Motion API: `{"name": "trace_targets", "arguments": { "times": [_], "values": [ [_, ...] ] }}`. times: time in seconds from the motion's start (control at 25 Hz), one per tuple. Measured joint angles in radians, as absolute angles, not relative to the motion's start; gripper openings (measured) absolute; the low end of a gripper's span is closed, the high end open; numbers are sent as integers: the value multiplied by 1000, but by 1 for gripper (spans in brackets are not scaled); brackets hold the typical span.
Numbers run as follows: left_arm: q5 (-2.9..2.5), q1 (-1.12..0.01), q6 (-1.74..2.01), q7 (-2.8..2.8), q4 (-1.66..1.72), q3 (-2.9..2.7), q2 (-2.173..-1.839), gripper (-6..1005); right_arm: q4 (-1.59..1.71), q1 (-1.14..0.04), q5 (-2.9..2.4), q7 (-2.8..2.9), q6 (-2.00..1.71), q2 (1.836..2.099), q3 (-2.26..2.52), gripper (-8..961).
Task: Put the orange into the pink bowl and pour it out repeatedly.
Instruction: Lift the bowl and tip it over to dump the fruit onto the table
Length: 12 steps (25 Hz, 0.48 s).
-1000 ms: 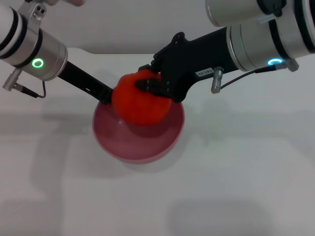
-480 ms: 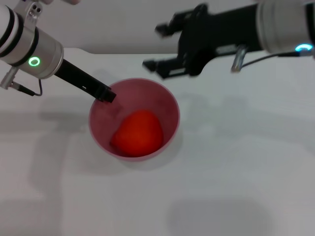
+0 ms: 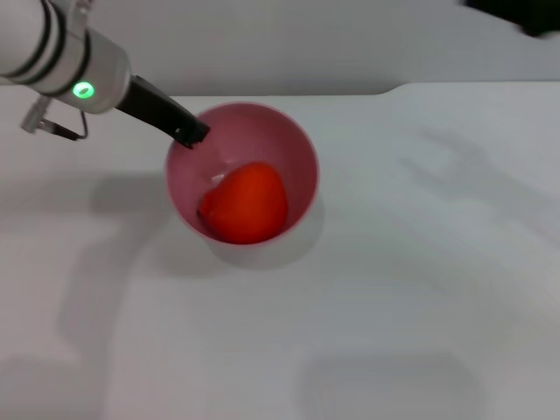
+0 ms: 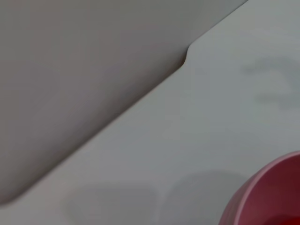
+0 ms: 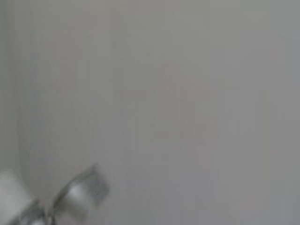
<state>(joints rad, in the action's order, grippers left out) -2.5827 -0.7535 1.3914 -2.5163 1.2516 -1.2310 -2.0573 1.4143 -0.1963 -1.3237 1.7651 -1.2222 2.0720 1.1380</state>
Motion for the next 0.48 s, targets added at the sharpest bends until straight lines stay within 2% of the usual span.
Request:
{"name": "trace_targets", "arguments": {
  "times": [0.2, 0.24, 0.36, 0.48],
  "values": [
    [-2582, -653, 1185, -2529, 1342, -1489, -2062, 44, 1182, -105, -1068, 1514, -1396, 2075, 1058, 719],
    [-2582, -653, 1185, -2529, 1342, -1489, -2062, 44, 1129, -94, -1028, 1479, -1429, 2075, 1043, 719],
    [-2632, -553, 1008, -2520, 1420, -1647, -2060, 44, 982, -68, -936, 1393, -1528, 2075, 979, 719],
    [-2656, -526, 963, -2519, 1442, -1678, -2060, 43, 848, -59, -886, 1330, -1624, 2075, 900, 720]
  ]
}}
